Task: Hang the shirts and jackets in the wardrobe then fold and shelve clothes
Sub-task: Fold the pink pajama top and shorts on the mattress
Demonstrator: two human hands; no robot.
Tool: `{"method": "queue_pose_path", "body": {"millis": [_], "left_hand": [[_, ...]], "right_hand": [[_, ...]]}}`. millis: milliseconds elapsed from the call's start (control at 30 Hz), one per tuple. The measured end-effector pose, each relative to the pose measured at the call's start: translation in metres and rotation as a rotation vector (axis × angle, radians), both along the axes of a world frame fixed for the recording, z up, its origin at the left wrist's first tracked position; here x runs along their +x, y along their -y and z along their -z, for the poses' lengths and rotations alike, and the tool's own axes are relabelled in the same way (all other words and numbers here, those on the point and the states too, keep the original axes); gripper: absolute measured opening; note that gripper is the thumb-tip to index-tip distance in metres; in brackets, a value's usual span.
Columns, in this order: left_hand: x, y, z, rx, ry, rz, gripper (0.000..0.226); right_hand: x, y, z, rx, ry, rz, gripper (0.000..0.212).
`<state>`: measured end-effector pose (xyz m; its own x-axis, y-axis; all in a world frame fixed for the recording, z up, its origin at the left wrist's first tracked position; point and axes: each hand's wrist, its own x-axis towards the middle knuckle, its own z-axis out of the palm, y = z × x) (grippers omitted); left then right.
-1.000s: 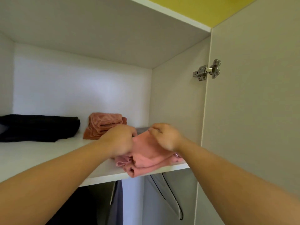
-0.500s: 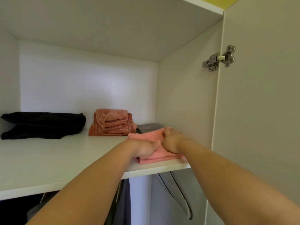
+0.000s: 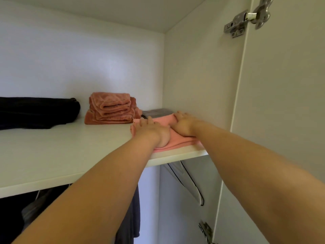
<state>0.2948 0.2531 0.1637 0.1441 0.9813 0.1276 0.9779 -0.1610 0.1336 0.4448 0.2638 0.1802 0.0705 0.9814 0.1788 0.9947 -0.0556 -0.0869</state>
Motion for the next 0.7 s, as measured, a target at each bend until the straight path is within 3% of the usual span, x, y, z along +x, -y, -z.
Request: {"method": "queue_pose_path", "body": {"millis": [167, 300, 533, 600, 700], "left_hand": [[-0.009, -0.011, 0.002, -0.088, 0.065, -0.033, 0.098], [-0.019, -0.018, 0.007, -0.062, 0.054, 0.05, 0.101], [-0.021, -0.004, 0.008, 0.049, 0.187, 0.009, 0.066], [-0.025, 0.014, 0.001, 0.173, 0.264, 0.1, 0.051], [-0.026, 0.061, -0.004, 0.588, 0.286, 0.416, 0.036]], "right_hand": [[0.003, -0.004, -0.001, -0.042, -0.078, -0.022, 0.062], [0.002, 0.001, 0.008, 0.106, -0.05, -0.02, 0.053], [-0.011, 0.043, 0.012, 0.21, -0.167, 0.162, 0.05], [-0.017, 0.073, 0.016, 0.309, -0.249, 0.182, 0.042], [-0.028, 0.138, 0.023, 0.467, -0.459, 0.18, 0.033]]}}
